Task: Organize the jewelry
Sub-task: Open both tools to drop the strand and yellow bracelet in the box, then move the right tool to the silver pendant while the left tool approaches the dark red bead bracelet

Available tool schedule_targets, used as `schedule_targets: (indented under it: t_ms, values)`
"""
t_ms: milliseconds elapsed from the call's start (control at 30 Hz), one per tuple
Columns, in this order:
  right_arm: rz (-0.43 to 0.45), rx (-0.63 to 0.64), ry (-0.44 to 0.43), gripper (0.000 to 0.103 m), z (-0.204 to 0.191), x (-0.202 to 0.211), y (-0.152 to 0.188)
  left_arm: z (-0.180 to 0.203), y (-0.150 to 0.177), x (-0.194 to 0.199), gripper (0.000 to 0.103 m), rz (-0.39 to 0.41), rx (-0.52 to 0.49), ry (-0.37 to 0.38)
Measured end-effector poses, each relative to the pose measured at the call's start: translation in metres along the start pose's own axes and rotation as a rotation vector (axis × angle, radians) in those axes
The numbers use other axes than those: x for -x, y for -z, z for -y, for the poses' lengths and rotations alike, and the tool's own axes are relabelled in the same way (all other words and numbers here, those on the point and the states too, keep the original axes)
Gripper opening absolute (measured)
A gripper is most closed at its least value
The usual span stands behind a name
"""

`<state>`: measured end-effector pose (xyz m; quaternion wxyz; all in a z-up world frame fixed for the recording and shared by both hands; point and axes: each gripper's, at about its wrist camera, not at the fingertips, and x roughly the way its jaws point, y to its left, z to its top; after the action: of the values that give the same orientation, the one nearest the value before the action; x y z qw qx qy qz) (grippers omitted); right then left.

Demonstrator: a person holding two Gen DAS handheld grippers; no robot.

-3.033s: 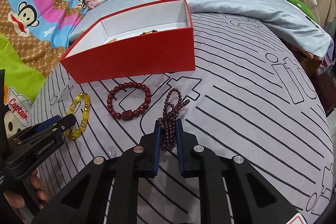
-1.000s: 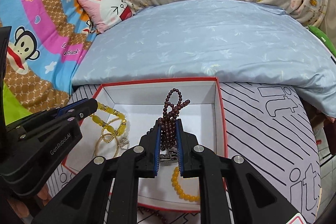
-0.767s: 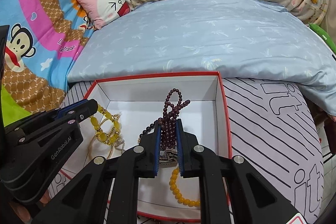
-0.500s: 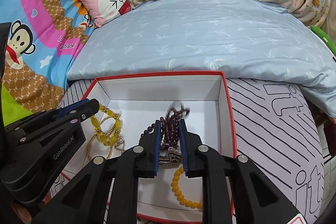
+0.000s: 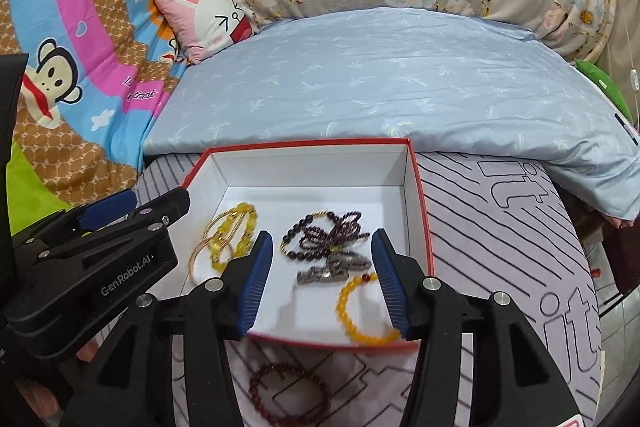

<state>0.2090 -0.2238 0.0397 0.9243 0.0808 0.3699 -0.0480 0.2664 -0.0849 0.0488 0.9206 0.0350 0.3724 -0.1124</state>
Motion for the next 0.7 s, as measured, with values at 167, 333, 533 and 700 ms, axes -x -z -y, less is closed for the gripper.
schedule_targets:
  t_ms: [167,333,533,700]
  values:
    - [0.009,-0.002,0.001,0.053,-0.005,0.021,0.013,-0.003,0.013,0.020,0.054,-0.002,0.005,-0.004]
    - [0.012,-0.010,-0.006,0.054,-0.007,0.039,0.024,-0.005,0.025,0.036,0.054,0.000,0.004,-0.002]
    - [0.009,-0.020,-0.008,0.054,-0.010,0.055,0.039,-0.004,0.040,0.052,0.054,-0.001,-0.002,-0.006]
    - [0.010,-0.014,-0.001,0.057,-0.011,0.067,0.051,-0.006,0.051,0.062,0.054,-0.005,-0.003,-0.003]
